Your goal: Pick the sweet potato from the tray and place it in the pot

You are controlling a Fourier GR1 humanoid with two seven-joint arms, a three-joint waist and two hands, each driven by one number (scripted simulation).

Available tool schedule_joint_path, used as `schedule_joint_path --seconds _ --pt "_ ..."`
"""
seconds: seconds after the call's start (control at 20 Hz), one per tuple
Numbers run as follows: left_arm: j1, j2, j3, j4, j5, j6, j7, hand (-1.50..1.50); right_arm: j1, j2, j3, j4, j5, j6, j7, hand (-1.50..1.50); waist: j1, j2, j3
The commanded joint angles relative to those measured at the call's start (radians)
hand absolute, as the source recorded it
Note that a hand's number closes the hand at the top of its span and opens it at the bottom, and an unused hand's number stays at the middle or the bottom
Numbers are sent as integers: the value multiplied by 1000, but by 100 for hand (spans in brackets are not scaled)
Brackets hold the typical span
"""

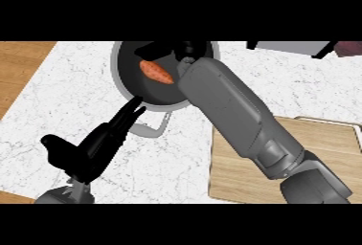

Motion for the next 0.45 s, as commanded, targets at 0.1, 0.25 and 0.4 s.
schedule_joint_path --seconds 0.1,0.25,0.4 --pt "-11 -25 -21 84 -3 -2 16 0 10 0 11 30 -84 -137 -147 -150 -8 3 -6" --pt "6 -22 -19 75 5 -8 18 0 -17 0 -24 101 -86 -181 -186 -150 -27 1 -7" --pt "10 -25 -3 81 10 2 26 0 -6 0 -32 127 -131 -204 -226 -150 -46 -8 -6"
